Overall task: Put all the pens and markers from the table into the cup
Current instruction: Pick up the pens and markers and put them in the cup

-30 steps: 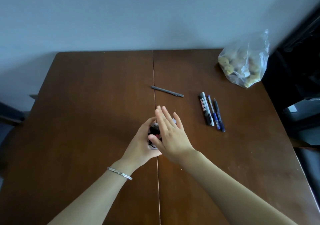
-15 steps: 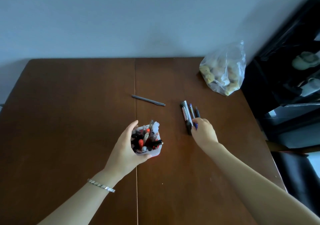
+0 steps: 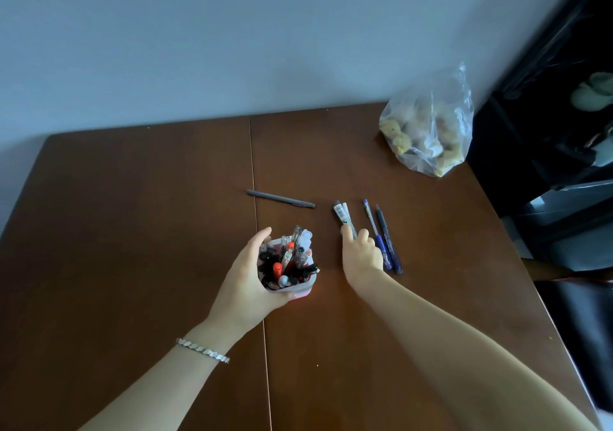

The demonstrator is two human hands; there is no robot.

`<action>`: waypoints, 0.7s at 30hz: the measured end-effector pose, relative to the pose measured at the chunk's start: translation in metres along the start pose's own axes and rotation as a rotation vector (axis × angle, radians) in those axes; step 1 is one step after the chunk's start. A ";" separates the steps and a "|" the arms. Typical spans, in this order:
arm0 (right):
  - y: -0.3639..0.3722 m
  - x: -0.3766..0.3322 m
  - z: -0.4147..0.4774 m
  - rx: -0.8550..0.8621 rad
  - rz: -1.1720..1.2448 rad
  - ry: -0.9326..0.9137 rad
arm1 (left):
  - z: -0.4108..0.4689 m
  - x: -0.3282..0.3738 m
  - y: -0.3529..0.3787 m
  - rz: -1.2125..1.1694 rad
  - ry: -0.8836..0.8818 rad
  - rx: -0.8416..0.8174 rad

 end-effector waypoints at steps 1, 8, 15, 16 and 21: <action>0.003 0.000 -0.005 -0.028 0.034 -0.001 | -0.002 0.000 -0.001 -0.003 -0.008 0.000; -0.030 0.014 -0.063 -0.153 0.473 -0.144 | -0.033 -0.015 -0.012 -0.020 -0.055 -0.009; -0.095 0.032 -0.131 -0.229 0.508 -0.322 | -0.060 -0.025 -0.015 -0.017 -0.074 -0.006; -0.103 0.029 -0.138 -0.243 0.521 -0.335 | -0.061 -0.026 -0.015 -0.021 -0.073 -0.007; -0.130 -0.010 -0.154 -0.188 0.257 -0.464 | -0.061 -0.030 -0.013 -0.034 -0.077 -0.031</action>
Point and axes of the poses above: each hand's wrist, its own z-axis towards the middle knuckle, its own y-axis out of the palm, x = y × z, the point moved 8 cm from there along z, towards the middle knuckle, and after that the axes turned 14 degrees about -z, right-handed, at the moved point
